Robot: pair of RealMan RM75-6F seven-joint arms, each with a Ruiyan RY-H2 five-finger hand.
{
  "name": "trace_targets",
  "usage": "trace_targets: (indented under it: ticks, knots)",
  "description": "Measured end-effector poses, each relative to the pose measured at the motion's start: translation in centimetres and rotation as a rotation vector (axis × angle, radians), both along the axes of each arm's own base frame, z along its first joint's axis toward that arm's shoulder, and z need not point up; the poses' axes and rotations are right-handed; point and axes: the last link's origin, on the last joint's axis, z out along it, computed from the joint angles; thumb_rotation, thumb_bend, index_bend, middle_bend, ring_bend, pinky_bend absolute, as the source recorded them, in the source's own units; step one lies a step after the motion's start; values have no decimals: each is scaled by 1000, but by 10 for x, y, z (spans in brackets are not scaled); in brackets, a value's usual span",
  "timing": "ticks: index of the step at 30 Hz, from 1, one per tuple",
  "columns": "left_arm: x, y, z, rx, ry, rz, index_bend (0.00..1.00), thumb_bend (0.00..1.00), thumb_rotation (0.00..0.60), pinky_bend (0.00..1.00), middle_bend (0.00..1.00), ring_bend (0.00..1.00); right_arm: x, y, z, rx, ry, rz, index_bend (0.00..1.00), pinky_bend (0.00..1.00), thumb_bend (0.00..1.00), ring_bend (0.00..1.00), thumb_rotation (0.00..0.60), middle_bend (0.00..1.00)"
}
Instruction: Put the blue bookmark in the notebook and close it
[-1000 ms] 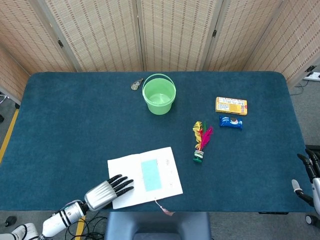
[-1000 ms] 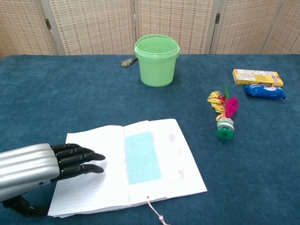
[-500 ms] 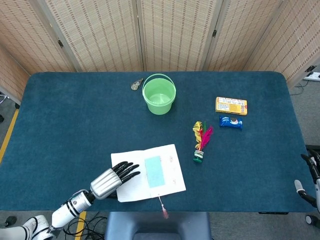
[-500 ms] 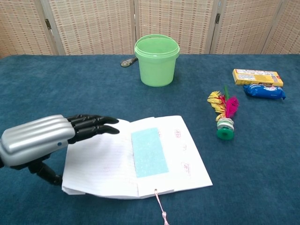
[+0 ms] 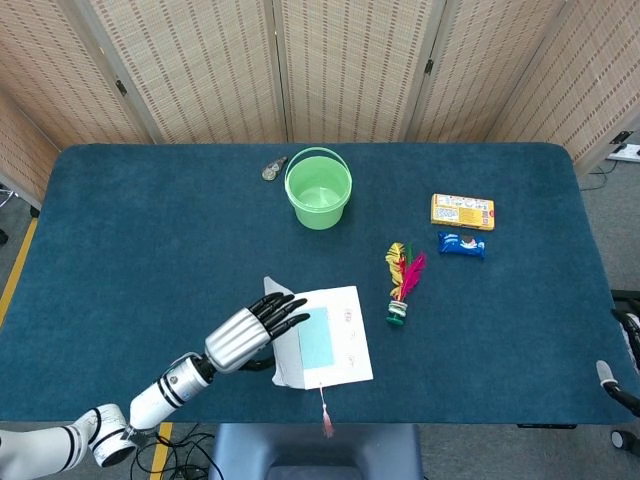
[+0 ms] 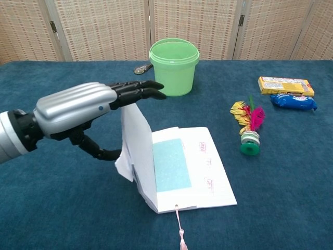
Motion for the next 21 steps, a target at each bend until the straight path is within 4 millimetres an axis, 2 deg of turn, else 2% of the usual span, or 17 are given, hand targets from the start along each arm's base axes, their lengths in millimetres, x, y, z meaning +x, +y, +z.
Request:
trace_targets:
  ticks: [11,17,21]
  knots:
    - [55,5,-19,-14,4,-62,98,314,600,136,0,0,-6,3,4,-17,-10,-10,161,141,262,94,600,93]
    - [76,8,-28,-12,3,-58,96,314,600,136,0,0,-10,4,6,-22,-19,-14,161,141,263,94,600,93]
    - [83,12,-27,-16,-23,-19,96,314,600,136,0,0,-12,4,8,-25,-19,-16,161,141,262,94,600,93]
